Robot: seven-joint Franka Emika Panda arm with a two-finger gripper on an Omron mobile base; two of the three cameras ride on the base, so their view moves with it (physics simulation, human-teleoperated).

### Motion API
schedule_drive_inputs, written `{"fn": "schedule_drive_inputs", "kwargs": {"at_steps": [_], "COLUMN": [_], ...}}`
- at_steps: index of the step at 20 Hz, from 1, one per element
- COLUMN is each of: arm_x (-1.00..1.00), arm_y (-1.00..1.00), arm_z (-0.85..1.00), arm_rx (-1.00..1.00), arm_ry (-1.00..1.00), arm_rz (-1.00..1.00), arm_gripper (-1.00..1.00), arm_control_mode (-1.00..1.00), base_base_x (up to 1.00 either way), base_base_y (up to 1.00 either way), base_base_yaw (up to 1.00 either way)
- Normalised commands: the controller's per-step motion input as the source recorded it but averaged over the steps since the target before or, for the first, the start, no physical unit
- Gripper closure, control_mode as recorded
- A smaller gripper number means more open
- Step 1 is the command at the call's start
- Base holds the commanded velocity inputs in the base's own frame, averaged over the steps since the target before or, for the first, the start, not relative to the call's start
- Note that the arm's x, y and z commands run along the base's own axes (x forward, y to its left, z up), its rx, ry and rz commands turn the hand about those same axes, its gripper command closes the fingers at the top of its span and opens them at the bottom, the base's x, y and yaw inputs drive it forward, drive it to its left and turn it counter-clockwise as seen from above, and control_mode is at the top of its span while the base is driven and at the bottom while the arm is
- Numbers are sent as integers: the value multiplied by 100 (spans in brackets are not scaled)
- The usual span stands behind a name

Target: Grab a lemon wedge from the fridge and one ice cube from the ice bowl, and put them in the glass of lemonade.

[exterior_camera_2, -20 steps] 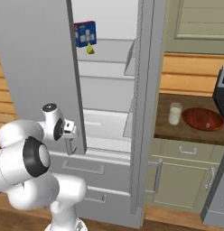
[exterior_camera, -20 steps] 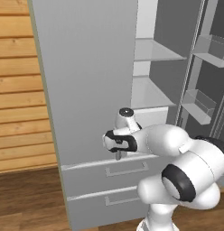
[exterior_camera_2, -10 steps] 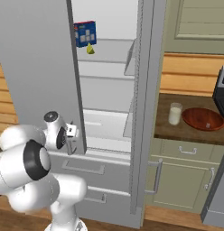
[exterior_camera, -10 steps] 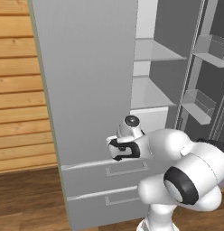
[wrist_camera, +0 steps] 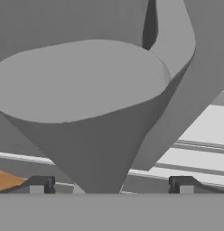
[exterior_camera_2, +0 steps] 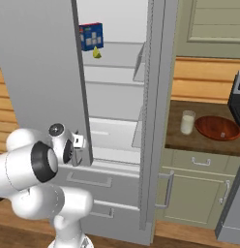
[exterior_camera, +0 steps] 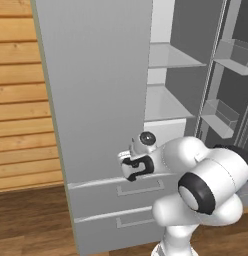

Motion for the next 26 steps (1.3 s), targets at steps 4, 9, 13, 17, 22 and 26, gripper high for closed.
{"fn": "schedule_drive_inputs", "kwargs": {"at_steps": [4, 9, 13, 17, 22, 26], "arm_x": [41, 14, 0, 0, 0, -42], "arm_y": [7, 24, 18, 26, 45, 57], "arm_z": [-9, 0, 0, 0, 2, 26], "arm_rx": [0, 0, 0, 0, 0, 0], "arm_ry": [0, 3, 2, 4, 2, 1], "arm_rz": [0, -1, 0, 0, 0, 0], "arm_gripper": [-100, 100, 100, 100, 100, 100], "arm_control_mode": [-100, -100, -100, -100, -100, -100], "base_base_x": [0, 0, 0, 0, 0, 0], "base_base_y": [0, 0, 0, 0, 0, 0], "base_base_yaw": [0, 0, 0, 0, 0, 0]}}
